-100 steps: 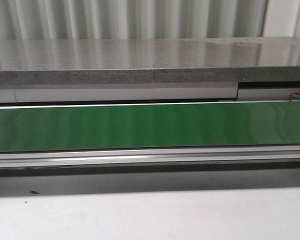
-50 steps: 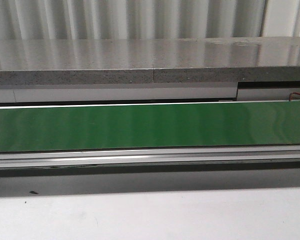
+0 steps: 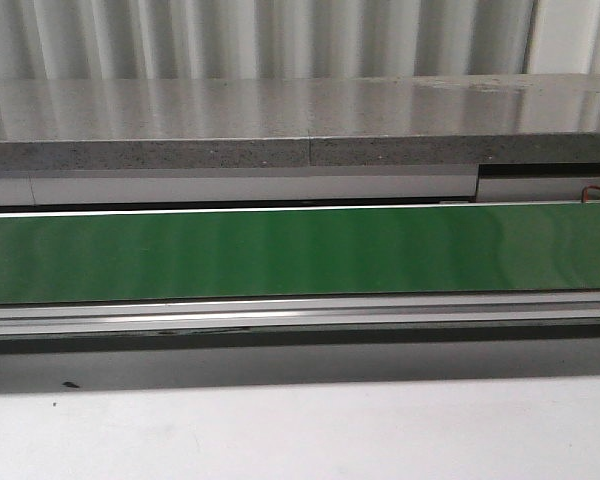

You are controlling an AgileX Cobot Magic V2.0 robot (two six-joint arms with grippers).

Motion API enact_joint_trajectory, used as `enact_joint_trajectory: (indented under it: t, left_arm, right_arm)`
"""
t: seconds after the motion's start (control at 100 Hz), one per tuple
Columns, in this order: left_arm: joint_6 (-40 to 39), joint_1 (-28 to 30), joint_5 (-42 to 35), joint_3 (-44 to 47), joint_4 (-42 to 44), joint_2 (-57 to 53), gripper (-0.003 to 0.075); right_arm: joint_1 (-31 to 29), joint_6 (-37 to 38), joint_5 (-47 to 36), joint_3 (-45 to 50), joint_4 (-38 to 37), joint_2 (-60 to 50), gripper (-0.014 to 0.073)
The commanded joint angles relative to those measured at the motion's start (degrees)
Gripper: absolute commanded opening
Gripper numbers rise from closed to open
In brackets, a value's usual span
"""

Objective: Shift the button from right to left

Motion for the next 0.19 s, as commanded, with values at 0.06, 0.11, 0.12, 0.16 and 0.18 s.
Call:
enact_joint_trajectory:
  t: [0.06, 0.11, 0.12, 0.16, 0.18]
  left_arm:
    - [-0.5, 0.1, -4.4, 2.2, -0.1, -1.9, -0.0021]
    - [-0.5, 0.1, -4.4, 2.2, -0.1, -1.9, -0.0020]
    - [-0.5, 0.1, -4.4, 2.2, -0.1, -1.9, -0.0021]
    - [-0.5, 0.1, -4.4, 2.2, -0.1, -1.9, -0.0021]
    - [-0.5, 0.1, -4.4, 2.2, -0.1, -1.9, -0.0020]
  right_arm:
    - [-0.3, 0.0, -4.9, -1.2, -0.7, -1.2, -0.0068]
    - [-0.3, 0.0, -4.9, -1.2, -0.7, -1.2, -0.0068]
    - [-0.3, 0.0, -4.9, -1.2, -0.7, -1.2, -0.0068]
    - [-0.3, 0.0, -4.9, -1.2, -0.7, -1.2, -0.0068]
    - [-0.3, 0.0, -4.9, -1.2, -0.7, -1.2, -0.0068]
